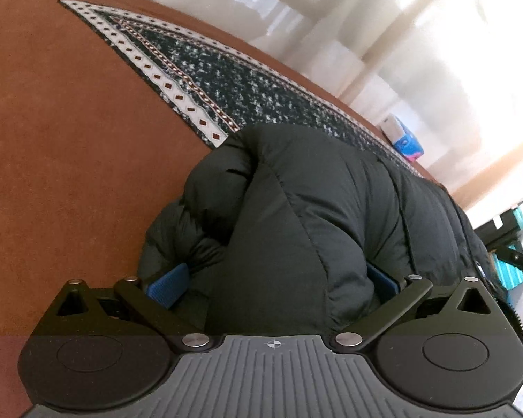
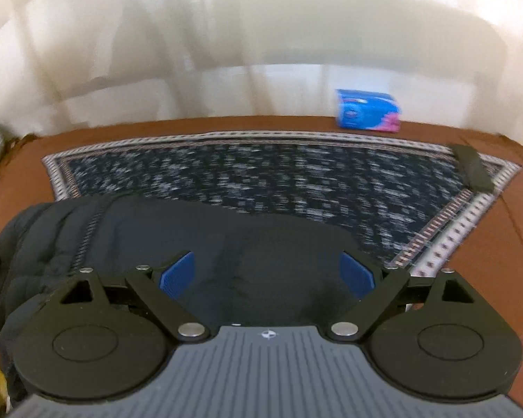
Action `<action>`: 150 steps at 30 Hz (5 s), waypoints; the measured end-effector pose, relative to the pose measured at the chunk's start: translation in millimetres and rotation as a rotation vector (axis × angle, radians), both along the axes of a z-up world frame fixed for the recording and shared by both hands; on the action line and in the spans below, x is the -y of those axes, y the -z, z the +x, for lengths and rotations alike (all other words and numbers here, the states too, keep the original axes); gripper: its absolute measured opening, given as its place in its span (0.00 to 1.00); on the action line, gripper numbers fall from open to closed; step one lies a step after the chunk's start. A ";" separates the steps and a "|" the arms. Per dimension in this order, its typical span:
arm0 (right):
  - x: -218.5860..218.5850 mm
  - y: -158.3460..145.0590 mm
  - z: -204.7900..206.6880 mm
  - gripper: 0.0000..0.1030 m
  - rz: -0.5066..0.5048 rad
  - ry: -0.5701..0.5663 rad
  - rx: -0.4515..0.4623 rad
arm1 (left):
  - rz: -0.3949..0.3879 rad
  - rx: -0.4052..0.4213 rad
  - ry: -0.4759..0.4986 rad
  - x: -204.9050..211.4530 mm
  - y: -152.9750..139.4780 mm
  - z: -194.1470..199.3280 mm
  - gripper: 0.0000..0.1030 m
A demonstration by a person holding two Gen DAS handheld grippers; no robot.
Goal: Fold clothes
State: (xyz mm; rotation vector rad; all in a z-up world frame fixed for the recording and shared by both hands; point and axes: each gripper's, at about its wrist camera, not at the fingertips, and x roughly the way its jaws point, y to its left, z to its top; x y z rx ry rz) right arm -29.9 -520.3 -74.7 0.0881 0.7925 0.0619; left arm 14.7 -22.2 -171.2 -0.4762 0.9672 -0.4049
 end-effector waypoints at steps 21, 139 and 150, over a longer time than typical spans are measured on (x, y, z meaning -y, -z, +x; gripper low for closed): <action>148.7 117.3 1.2 0.97 0.676 -0.008 -0.145 | 0.272 0.195 0.320 240.6 -85.3 -20.5 0.98; -336.5 81.8 -42.2 0.91 -0.187 -0.532 0.497 | 0.185 0.259 0.406 -1.9 -72.1 44.5 0.95; -338.6 101.7 -35.6 0.91 -0.170 -0.546 0.502 | 0.129 0.211 0.397 -8.1 -42.0 52.6 0.96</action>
